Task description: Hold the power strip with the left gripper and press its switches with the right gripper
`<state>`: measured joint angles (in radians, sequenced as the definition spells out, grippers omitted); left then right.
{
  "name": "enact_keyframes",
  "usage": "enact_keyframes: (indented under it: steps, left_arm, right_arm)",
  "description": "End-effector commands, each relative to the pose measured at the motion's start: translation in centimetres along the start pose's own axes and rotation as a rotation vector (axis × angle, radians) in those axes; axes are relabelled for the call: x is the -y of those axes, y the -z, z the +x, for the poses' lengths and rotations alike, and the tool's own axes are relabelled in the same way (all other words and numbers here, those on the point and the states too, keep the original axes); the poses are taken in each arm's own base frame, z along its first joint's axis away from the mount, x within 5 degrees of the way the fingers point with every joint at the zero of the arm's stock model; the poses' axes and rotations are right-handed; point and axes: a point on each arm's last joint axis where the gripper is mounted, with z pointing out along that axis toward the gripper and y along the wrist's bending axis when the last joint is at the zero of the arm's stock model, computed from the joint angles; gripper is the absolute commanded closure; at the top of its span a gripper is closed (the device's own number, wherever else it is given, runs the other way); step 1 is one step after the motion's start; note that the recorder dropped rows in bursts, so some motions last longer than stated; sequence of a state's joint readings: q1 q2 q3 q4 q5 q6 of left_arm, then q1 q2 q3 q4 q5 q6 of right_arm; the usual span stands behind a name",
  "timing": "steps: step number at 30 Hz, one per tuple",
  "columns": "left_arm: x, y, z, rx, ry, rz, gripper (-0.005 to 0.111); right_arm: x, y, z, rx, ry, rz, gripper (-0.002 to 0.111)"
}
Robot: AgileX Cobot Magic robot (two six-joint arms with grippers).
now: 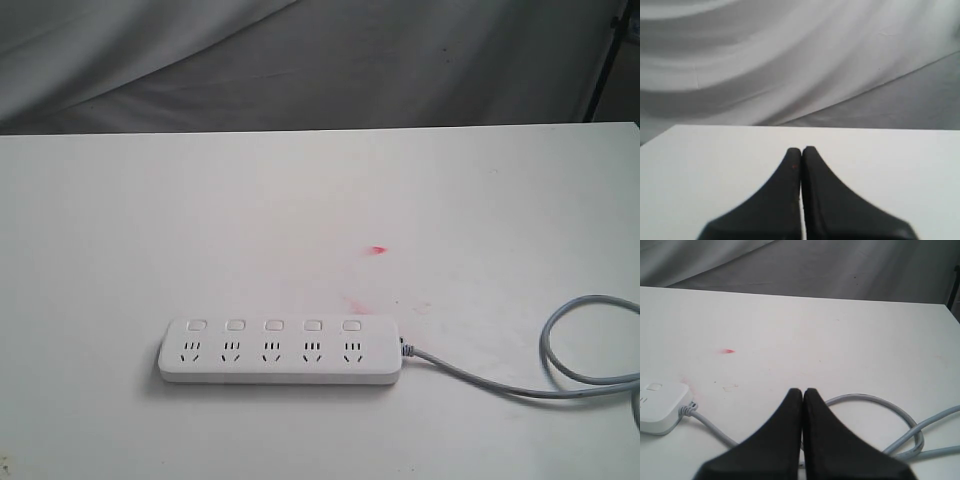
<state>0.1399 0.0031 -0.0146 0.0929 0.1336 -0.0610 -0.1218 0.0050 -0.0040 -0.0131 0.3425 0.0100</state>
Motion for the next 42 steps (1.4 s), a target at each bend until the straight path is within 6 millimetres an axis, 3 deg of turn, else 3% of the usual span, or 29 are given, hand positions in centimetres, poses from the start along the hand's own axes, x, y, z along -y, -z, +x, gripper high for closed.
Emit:
enact_keyframes:
  steps: [1, 5, 42]
  left_arm:
    - [0.0, 0.0, 0.9, -0.058, 0.066, -0.003, 0.106]
    - [-0.1, 0.1, 1.9, -0.169, 0.066, -0.013, 0.106]
    - [0.0, 0.1, 1.8, -0.163, 0.07, -0.013, 0.106]
  right_arm:
    - [0.0, 0.0, 0.1, 0.005, -0.005, 0.006, 0.108]
    - [0.0, 0.0, 0.1, 0.005, -0.005, 0.006, 0.108]
    - [0.0, 0.0, 0.1, 0.005, -0.005, 0.006, 0.108]
